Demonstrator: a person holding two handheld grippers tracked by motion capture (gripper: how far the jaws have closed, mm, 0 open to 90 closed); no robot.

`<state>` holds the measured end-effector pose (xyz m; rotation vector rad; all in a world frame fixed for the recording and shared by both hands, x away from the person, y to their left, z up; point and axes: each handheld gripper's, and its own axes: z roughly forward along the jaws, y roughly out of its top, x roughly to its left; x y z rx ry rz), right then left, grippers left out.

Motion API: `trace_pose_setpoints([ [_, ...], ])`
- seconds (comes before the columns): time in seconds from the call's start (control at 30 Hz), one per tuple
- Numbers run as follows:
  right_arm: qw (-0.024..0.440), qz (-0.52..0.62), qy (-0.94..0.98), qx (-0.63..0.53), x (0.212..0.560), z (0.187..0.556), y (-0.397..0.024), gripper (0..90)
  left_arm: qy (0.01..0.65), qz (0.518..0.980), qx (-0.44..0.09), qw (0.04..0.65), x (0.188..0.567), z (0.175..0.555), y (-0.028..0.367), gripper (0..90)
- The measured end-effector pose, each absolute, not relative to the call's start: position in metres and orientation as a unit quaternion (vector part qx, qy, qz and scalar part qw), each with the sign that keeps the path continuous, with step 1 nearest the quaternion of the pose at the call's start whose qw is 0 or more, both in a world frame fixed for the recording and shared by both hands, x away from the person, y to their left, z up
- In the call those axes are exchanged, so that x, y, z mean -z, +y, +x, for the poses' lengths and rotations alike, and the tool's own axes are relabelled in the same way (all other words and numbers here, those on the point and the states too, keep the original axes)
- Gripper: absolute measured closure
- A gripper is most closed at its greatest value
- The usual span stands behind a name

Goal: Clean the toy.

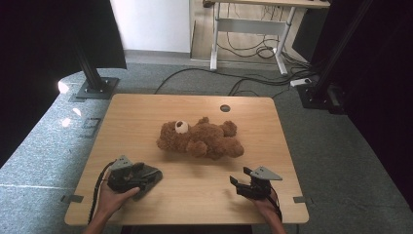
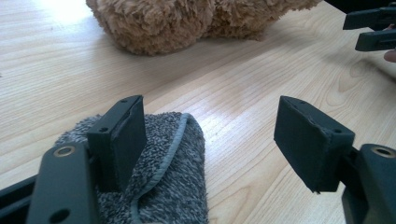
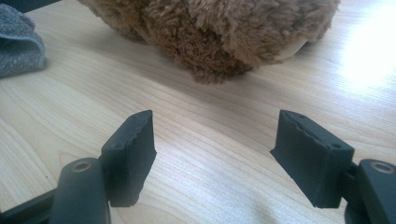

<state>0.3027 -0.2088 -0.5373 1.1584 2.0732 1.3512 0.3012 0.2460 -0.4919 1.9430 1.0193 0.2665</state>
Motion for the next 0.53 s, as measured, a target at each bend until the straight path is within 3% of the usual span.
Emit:
trace_pose_setpoints([
  [0.53, 0.205, 0.42, 0.742, -0.481, 0.5392, 0.3054, -0.2094, 28.4, 0.408, 0.785, -0.108, 0.453, 0.4923, 0.3008, 0.247, 25.6],
])
